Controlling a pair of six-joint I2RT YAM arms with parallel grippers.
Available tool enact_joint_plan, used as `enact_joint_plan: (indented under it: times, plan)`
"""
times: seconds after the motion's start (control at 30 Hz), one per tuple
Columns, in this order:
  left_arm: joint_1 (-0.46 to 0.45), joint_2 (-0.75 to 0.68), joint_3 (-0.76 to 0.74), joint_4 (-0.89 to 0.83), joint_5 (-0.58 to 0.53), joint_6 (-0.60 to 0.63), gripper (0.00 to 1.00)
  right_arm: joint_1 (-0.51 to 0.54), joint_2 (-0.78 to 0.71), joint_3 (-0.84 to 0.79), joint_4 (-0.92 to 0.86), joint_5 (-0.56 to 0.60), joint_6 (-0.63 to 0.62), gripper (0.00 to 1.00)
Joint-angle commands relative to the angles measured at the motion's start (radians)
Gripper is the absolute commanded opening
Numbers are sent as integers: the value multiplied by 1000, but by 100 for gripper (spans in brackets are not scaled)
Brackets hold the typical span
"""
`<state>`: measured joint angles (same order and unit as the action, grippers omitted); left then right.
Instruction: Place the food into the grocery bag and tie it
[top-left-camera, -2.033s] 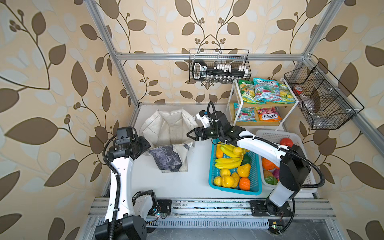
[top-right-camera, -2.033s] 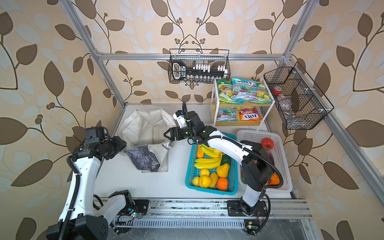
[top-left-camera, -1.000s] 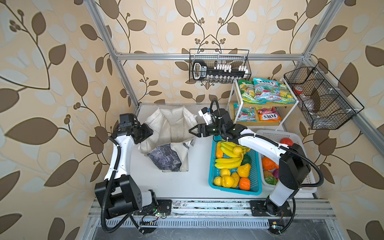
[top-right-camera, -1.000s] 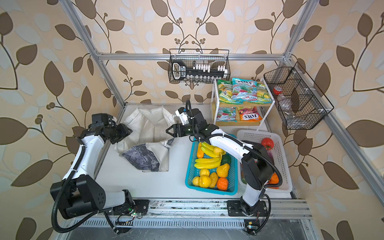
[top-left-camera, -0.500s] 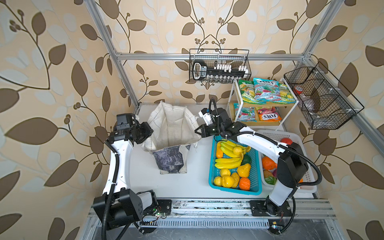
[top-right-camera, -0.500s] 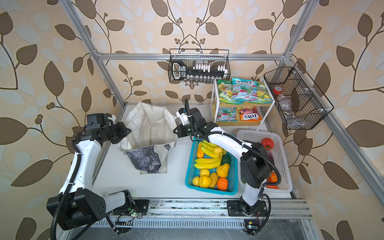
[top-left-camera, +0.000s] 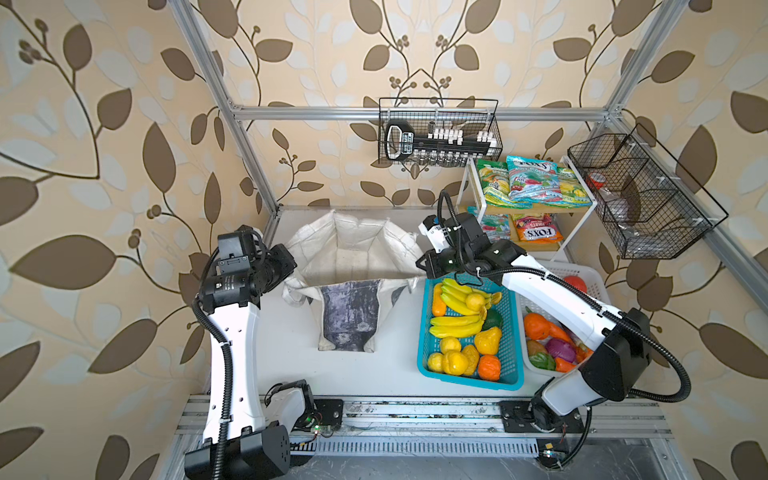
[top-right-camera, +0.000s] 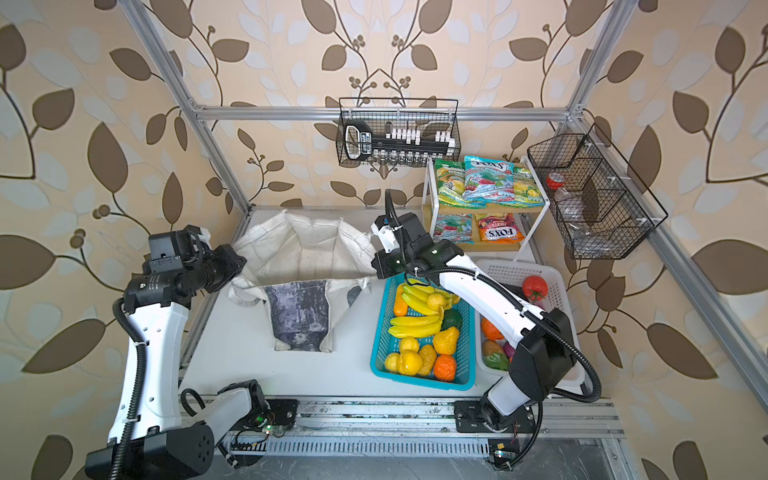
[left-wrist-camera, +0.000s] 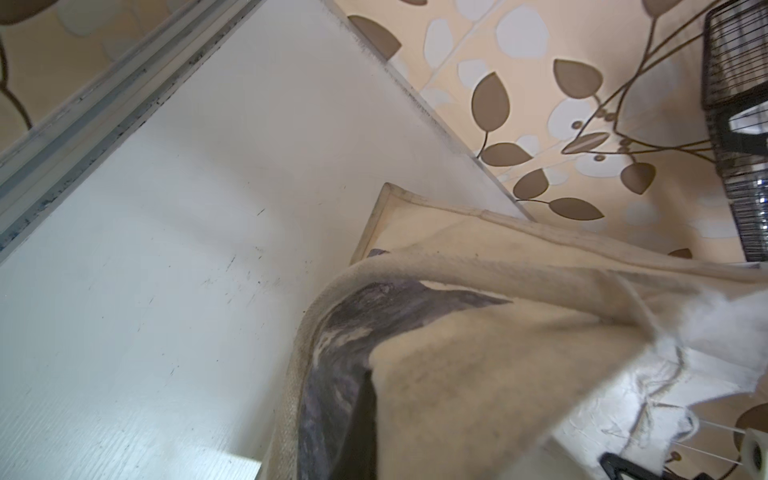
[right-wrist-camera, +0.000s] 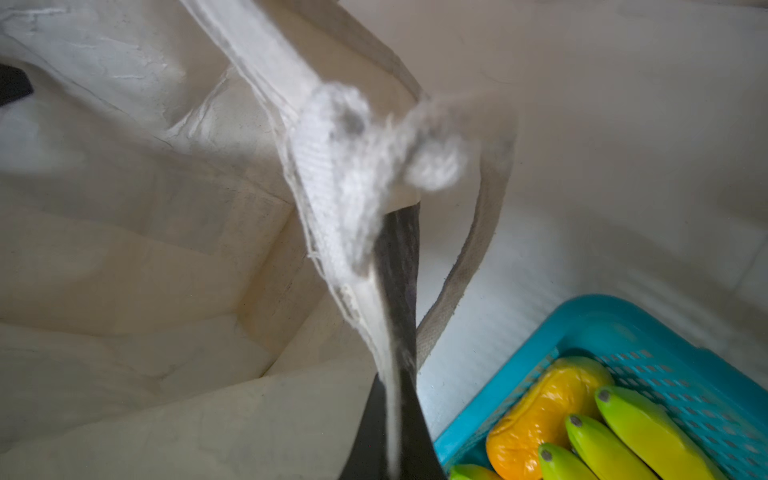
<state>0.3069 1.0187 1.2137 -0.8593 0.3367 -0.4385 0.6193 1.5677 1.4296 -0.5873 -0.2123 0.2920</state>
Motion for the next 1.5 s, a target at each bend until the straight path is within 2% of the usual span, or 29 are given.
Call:
enact_joint_plan:
  times: [0.0, 0.1, 0.17, 0.27, 0.33, 0.43, 0.6, 0.7, 0.83, 0.87, 0.97, 1.03, 1.13, 1.2, 1.27, 1.4, 1.47]
  plan:
    - [5, -77, -57, 87, 62, -11, 0, -10, -30, 11, -141, 122, -37, 0]
    - [5, -86, -86, 96, 107, -5, 0, 20, -48, -38, -58, 86, -15, 0]
    - [5, -91, -122, 148, 176, -17, 0, 47, -35, -35, -38, 76, 5, 0]
    - [5, -79, -119, 161, 229, -34, 0, 84, -10, 9, -67, 122, 19, 0]
    - [5, -83, -105, 161, 243, -39, 0, 98, -11, 29, -59, 111, 45, 0]
    - [3, -81, -147, 242, 321, -85, 0, 140, 12, 75, -25, 127, 53, 0]
    - [3, -61, -90, 192, 229, -69, 0, 150, 60, 166, -121, 186, 47, 0]
    - [7, -47, -33, 142, 91, -70, 0, 113, 40, 139, -147, 213, 33, 0]
    - [17, -33, -22, 165, 193, -124, 0, 35, 1, 61, -141, 202, 23, 0]
    - [17, -43, -15, 169, 180, -124, 0, 20, -3, 51, -148, 206, 12, 0]
    - [17, -71, 29, 110, 51, -72, 0, -16, -12, 28, -183, 217, -25, 0]
    - [18, -77, 49, 75, 23, -54, 0, -37, -21, 14, -200, 218, -47, 0]
    - [18, -103, 29, 78, 49, -72, 0, -63, -46, 9, -244, 260, -56, 0]
    - [18, -130, 10, 63, 19, -55, 0, -68, -78, 22, -289, 307, -57, 0]
    - [18, -160, -27, 73, 14, -49, 0, -64, -116, 3, -259, 299, -45, 0]
    - [15, -154, -124, 159, 214, -134, 0, 9, -94, 3, -170, 227, -14, 0]
    - [9, -152, -151, 180, 241, -141, 0, 49, -60, 25, -155, 186, 13, 0]
